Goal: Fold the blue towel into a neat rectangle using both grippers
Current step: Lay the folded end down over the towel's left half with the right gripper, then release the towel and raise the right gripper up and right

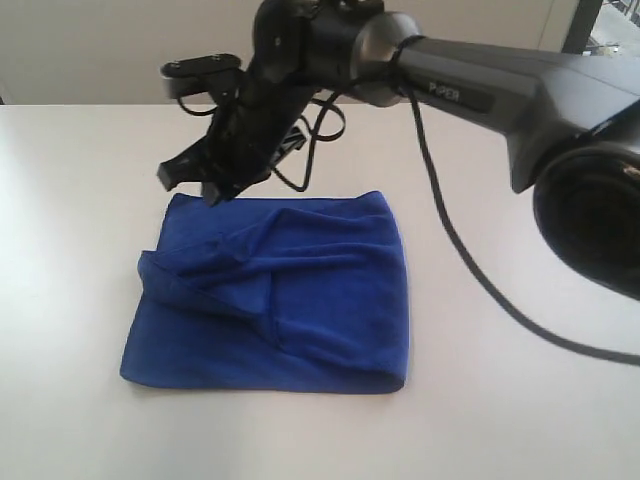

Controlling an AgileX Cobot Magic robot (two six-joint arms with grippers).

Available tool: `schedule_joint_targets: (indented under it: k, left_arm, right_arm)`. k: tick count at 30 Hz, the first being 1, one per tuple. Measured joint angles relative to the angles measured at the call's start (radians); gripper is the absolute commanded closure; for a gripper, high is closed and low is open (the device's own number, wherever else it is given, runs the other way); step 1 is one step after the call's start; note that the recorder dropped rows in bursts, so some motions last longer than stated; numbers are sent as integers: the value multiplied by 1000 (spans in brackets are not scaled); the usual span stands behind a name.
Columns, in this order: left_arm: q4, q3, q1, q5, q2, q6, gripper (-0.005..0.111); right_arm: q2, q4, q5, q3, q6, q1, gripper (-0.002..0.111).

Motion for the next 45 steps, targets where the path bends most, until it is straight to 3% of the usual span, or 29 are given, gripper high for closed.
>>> schedule_joint_targets:
  k: [17,31,45]
  left_arm:
    - [0,0,0,0,0,0,107]
    - [0,0,0,0,0,0,107]
    - [0,0,0,-2,0,0,107]
  right_arm:
    - [79,-105,64,0,-107,-257,108]
    - [174,-116,40,-2,-110,-316,108]
    - [149,-259,218,25,36,-440,108]
